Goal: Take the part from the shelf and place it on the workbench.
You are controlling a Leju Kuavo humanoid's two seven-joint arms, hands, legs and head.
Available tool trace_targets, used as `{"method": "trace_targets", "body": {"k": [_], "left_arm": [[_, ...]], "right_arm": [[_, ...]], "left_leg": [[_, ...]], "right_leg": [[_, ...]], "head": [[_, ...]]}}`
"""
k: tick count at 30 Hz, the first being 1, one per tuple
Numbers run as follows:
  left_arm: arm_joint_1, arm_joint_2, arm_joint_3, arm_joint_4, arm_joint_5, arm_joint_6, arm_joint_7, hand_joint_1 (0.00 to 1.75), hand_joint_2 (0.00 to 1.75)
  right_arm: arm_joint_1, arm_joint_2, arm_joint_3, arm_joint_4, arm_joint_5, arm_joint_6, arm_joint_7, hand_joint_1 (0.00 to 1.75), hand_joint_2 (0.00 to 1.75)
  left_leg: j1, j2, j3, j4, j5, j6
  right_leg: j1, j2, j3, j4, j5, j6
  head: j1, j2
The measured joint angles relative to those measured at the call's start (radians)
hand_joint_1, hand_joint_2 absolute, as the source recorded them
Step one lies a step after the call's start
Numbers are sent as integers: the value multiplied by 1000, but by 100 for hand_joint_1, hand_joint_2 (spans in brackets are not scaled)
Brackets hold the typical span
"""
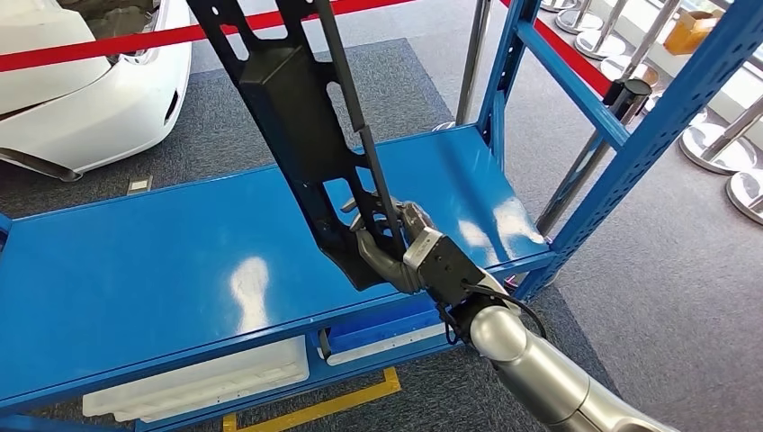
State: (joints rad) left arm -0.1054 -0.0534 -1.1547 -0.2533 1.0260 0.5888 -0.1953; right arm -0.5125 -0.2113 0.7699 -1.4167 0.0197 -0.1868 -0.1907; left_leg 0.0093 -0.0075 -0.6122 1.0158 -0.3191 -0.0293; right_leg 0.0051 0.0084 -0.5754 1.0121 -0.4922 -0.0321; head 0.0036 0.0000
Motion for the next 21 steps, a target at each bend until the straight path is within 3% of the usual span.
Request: {"method": "trace_targets", "body": {"k": [11,15,21], "left_arm": [[0,0,0,0,-2,2,5,0,0],[0,0,0,0,-3,3,5,0,175],[0,0,0,0,1,10,5,0,175]], "right_arm": [[34,-3,-3,-88,115,25,25,175,175],[43,-3,4,-107,138,29,32,175,175],[55,-3,12,-119,151,37,30,175,175]], "left_leg": [[0,0,0,-1,0,0],[0,0,0,-1,0,0],[0,0,0,-1,0,0]], "right_leg": [[0,0,0,0,0,0],[0,0,0,0,0,0],[0,0,0,0,0,0]], "head": [[0,0],[0,0],[0,0]]}}
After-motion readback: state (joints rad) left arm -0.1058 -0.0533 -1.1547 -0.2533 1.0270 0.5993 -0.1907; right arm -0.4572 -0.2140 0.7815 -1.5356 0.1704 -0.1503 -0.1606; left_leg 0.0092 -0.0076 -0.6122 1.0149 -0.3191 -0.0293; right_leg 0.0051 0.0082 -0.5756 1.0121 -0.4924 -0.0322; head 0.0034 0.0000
